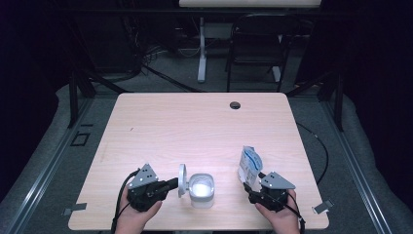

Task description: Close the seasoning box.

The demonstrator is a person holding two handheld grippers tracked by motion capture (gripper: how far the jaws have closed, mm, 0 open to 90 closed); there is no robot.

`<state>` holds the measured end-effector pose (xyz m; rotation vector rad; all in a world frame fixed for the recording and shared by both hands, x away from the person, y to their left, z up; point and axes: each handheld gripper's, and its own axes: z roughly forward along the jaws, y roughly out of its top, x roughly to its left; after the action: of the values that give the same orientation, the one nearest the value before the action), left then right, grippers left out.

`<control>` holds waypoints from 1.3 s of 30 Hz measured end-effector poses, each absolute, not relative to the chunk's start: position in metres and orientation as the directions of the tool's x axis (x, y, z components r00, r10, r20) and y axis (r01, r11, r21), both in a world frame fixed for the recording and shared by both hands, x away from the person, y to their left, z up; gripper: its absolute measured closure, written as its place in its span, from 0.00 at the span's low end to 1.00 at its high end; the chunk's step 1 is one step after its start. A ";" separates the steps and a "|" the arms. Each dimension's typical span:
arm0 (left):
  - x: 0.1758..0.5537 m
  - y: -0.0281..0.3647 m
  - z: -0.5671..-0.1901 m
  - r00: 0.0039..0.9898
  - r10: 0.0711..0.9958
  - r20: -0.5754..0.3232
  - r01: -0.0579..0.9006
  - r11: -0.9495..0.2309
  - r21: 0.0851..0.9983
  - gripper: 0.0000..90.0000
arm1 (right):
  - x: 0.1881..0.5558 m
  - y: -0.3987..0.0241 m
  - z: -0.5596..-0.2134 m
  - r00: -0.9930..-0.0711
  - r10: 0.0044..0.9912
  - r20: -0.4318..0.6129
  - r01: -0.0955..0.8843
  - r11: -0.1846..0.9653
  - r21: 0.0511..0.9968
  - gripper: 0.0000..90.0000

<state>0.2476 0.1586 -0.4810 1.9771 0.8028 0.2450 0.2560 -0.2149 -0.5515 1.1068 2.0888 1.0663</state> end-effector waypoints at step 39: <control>0.243 0.134 -0.488 0.803 0.580 -0.140 0.416 -0.376 0.828 1.00 | 0.257 -0.215 -0.552 -0.514 0.853 -0.091 0.426 0.346 0.836 0.40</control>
<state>0.2427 0.1341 -0.4880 2.0218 0.7398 0.2135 0.2565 -0.2151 -0.5524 1.1123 2.0873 1.0674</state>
